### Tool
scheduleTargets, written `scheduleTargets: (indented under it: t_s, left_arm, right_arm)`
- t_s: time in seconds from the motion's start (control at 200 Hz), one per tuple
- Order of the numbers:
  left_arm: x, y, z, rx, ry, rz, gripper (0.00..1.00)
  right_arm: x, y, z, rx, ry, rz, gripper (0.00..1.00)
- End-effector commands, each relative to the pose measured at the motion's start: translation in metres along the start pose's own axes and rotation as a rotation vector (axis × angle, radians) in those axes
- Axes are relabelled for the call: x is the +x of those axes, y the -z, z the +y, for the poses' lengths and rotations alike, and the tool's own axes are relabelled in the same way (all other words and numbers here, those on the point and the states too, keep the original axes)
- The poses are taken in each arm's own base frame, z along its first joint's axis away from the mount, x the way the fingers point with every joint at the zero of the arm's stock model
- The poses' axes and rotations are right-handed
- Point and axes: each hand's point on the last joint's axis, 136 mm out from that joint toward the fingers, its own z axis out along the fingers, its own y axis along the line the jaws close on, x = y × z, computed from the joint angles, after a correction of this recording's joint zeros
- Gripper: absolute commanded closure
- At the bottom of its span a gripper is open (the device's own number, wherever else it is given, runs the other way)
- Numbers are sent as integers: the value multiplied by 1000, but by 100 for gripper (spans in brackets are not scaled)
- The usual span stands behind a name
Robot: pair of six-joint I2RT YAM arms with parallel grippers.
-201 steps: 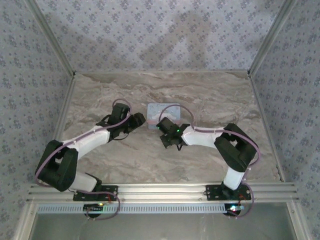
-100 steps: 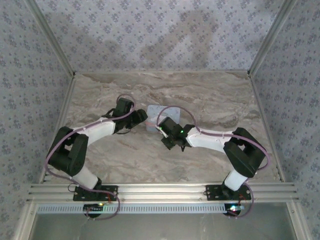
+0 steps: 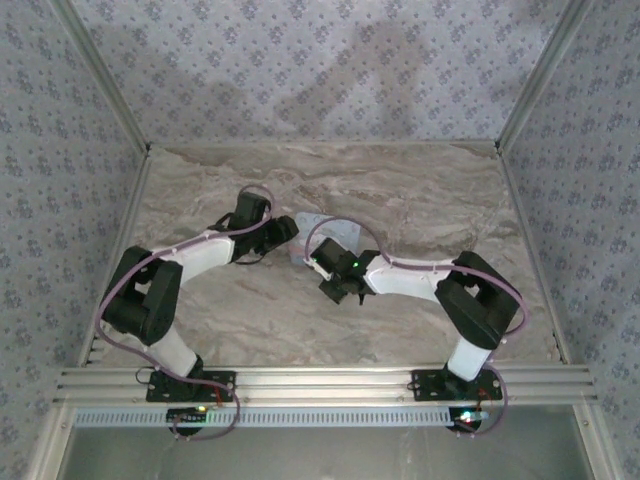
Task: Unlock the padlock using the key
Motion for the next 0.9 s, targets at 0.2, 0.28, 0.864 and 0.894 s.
scheduleTargets:
  t_s: [0.2,0.28,0.864,0.894]
  left_arm:
    - [0,-8,-10,48,1,32,34]
    - [1,-9,-10,54,8,37,34]
    - [-5,8,-14,72,14,-15,34]
    - [-6,12,-14,72,11,-23,34]
  right_arm:
    - [-19,4,-6,47,70,-35,100]
    - [-25,6,-5,47,86,-51,100]
    - [-41,33,21,9,133,-135,100]
    - [-41,37,22,7,124,-146,100]
